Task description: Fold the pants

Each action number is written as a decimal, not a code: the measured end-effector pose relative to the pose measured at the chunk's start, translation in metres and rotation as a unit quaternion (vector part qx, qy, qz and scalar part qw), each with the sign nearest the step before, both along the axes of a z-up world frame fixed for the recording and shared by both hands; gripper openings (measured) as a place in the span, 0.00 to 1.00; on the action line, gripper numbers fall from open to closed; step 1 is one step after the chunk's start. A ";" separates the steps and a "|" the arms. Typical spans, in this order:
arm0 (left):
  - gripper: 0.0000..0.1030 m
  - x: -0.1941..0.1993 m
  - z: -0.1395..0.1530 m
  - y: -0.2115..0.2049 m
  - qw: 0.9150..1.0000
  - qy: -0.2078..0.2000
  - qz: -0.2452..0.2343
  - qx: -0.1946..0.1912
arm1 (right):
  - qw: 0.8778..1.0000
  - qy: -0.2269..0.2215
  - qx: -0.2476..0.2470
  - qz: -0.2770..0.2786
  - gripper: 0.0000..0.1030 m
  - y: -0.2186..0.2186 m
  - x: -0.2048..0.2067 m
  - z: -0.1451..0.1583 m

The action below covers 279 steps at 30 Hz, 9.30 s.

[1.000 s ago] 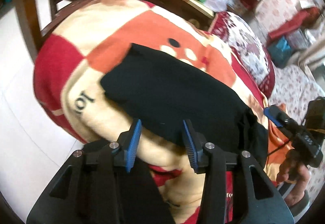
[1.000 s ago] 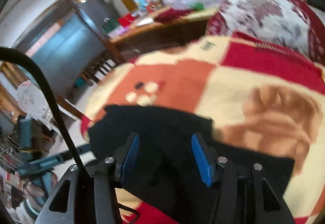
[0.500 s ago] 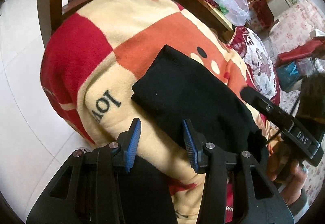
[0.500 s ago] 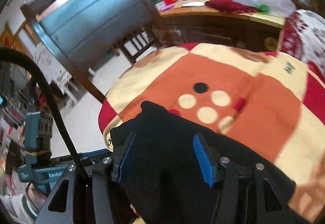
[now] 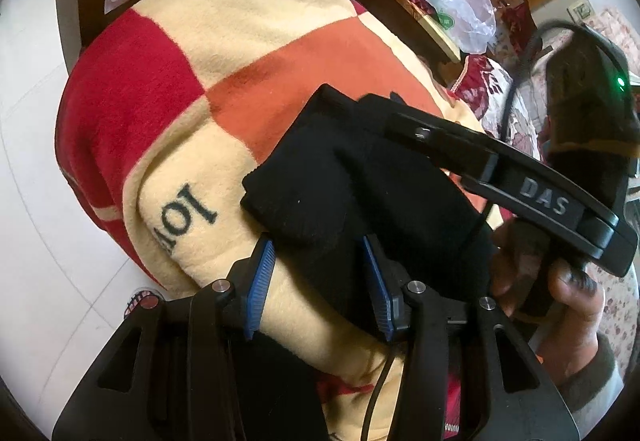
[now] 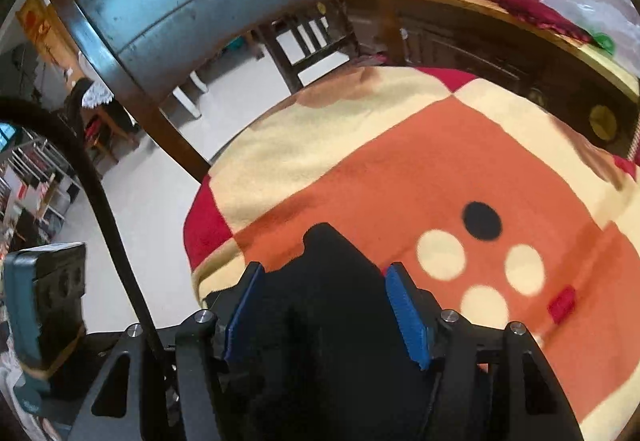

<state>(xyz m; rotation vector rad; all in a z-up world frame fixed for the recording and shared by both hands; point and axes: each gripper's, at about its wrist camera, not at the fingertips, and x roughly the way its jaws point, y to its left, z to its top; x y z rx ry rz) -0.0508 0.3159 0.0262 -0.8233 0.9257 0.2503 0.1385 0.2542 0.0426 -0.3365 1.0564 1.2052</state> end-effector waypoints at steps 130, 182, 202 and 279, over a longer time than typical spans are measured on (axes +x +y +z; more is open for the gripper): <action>0.38 0.060 0.058 -0.264 0.925 -0.042 -0.319 0.203 | 0.902 0.101 0.120 -0.402 0.31 -0.417 -0.041 0.016; 0.67 0.089 0.016 -0.176 0.968 -0.035 -0.248 0.028 | 0.890 0.221 0.171 -0.360 0.64 -0.418 -0.035 -0.044; 0.47 0.121 0.083 -0.232 0.943 -0.124 -0.308 0.038 | 0.893 0.120 0.203 -0.383 0.39 -0.447 -0.033 0.021; 0.59 0.098 0.130 -0.309 0.929 -0.094 -0.240 0.264 | 0.871 -0.085 0.025 -0.484 0.67 -0.428 -0.037 0.076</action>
